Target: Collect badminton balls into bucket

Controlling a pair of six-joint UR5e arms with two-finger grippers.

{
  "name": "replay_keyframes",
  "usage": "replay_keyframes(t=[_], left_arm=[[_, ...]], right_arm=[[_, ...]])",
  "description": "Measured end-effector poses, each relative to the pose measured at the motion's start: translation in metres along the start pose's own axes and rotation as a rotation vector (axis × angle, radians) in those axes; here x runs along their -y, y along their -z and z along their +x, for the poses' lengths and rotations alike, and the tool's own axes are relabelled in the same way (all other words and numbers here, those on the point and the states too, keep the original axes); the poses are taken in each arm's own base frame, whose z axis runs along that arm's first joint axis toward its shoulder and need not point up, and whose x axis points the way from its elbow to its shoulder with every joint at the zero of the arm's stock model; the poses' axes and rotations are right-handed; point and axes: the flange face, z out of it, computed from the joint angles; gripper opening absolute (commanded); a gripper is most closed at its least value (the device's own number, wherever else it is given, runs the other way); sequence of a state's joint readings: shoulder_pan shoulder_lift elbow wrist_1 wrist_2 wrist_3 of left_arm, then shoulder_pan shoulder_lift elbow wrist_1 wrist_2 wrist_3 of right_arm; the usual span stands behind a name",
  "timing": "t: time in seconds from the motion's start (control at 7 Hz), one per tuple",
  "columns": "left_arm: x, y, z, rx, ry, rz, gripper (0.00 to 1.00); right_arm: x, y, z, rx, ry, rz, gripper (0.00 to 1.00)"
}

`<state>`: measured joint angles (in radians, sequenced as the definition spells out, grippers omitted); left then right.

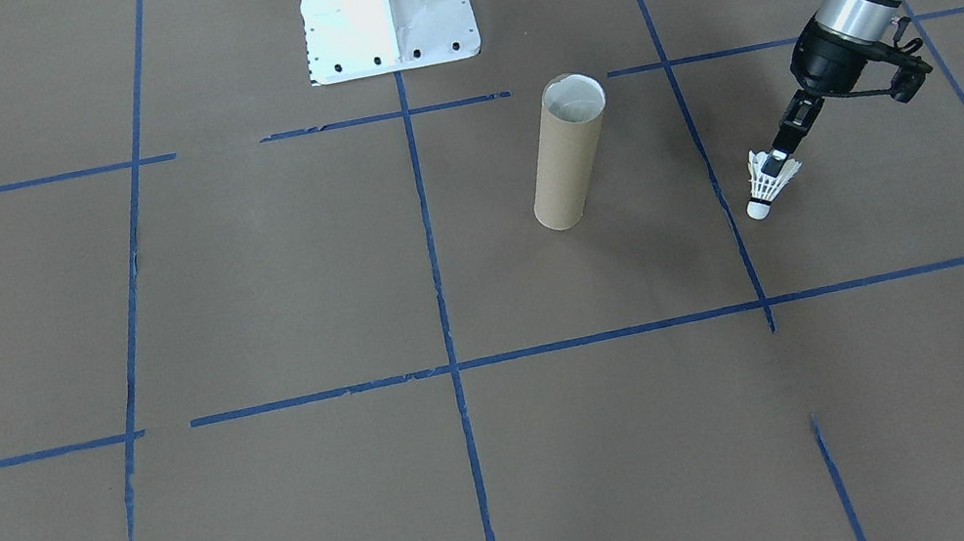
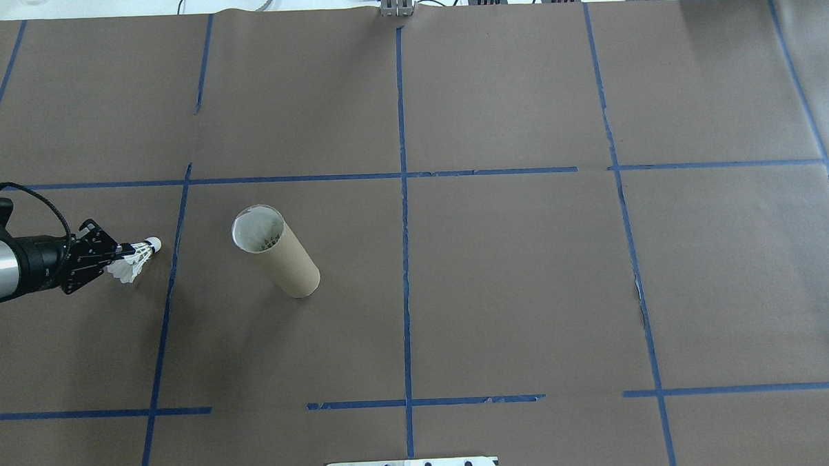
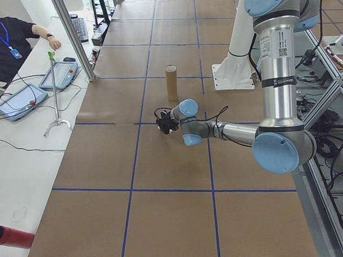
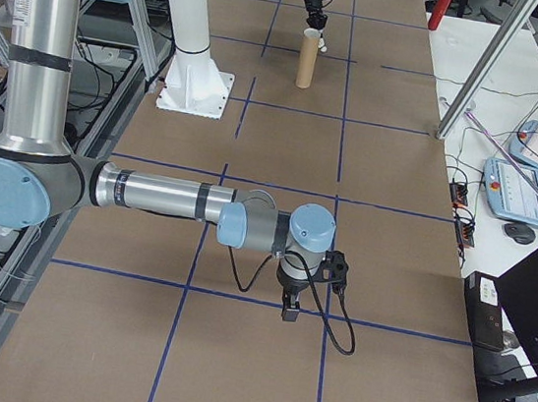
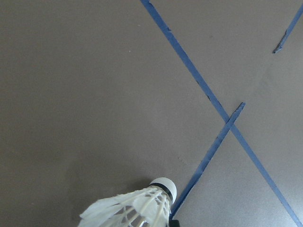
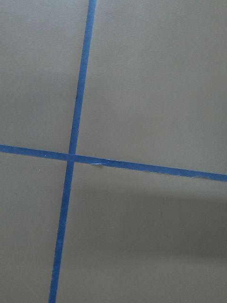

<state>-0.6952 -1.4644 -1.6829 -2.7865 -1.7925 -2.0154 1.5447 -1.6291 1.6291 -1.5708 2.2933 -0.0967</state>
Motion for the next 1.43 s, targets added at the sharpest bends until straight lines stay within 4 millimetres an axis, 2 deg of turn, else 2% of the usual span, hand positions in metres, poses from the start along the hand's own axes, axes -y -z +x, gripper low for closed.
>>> replay_keyframes(t=[0.29,0.43,0.71,1.0,1.14,1.43], left_arm=[[-0.009,0.008,0.004,0.032,-0.016,-0.102,0.0],[-0.007,0.016,0.008,0.052,-0.05,-0.151,0.0],[0.017,0.049,0.037,0.106,-0.184,-0.182,0.0],[0.021,0.083,0.079,0.188,-0.301,-0.176,0.0],[0.021,0.095,0.111,0.218,-0.339,-0.156,0.0],[0.012,0.116,0.199,0.289,-0.383,-0.12,0.0]], right_arm=[[0.0,0.0,0.0,0.0,0.0,0.0,1.0],[0.0,0.0,0.0,0.0,0.0,0.0,1.0],[0.0,0.0,0.0,0.0,0.0,0.0,1.0],[0.0,0.0,0.0,0.0,0.001,0.001,1.0],[0.0,0.0,0.0,0.0,0.001,0.001,1.0],[0.0,0.0,0.0,0.0,0.001,0.0,1.0]])
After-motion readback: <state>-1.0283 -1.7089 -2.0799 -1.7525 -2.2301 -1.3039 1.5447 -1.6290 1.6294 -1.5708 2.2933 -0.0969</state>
